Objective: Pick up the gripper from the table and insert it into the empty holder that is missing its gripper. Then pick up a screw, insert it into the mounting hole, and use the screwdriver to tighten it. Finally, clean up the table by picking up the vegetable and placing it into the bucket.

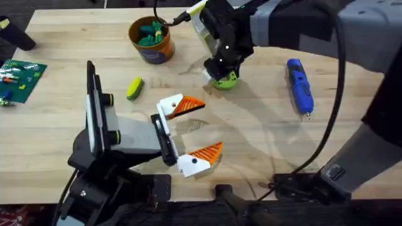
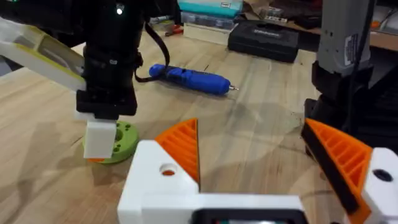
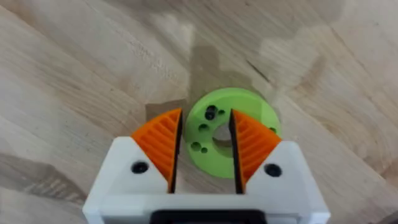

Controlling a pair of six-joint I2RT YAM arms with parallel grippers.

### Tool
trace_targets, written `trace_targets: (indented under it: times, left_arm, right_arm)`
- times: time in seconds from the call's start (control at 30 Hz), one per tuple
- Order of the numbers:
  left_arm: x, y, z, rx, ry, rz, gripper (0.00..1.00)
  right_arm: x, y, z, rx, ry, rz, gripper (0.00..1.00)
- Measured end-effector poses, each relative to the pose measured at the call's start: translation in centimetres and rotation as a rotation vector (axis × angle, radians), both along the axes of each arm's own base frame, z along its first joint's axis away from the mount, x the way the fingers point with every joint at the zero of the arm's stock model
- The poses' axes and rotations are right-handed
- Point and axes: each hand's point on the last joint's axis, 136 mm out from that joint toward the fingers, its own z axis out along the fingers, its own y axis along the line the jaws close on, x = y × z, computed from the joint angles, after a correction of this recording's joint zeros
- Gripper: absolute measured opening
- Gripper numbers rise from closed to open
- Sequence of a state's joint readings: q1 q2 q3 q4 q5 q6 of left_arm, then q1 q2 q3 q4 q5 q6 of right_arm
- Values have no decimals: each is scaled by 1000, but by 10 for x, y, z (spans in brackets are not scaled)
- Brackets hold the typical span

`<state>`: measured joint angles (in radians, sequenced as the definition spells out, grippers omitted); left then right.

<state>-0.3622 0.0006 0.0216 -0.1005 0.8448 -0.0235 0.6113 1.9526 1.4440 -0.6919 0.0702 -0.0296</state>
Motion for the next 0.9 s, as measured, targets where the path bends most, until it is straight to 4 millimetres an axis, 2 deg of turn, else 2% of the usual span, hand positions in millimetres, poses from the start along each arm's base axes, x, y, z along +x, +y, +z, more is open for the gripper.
trace_targets:
  times: [0.9]
  left_arm:
    - [0,0,0,0,0,0,987]
  right_arm:
    - [12,8,5,38,-49,-11,446]
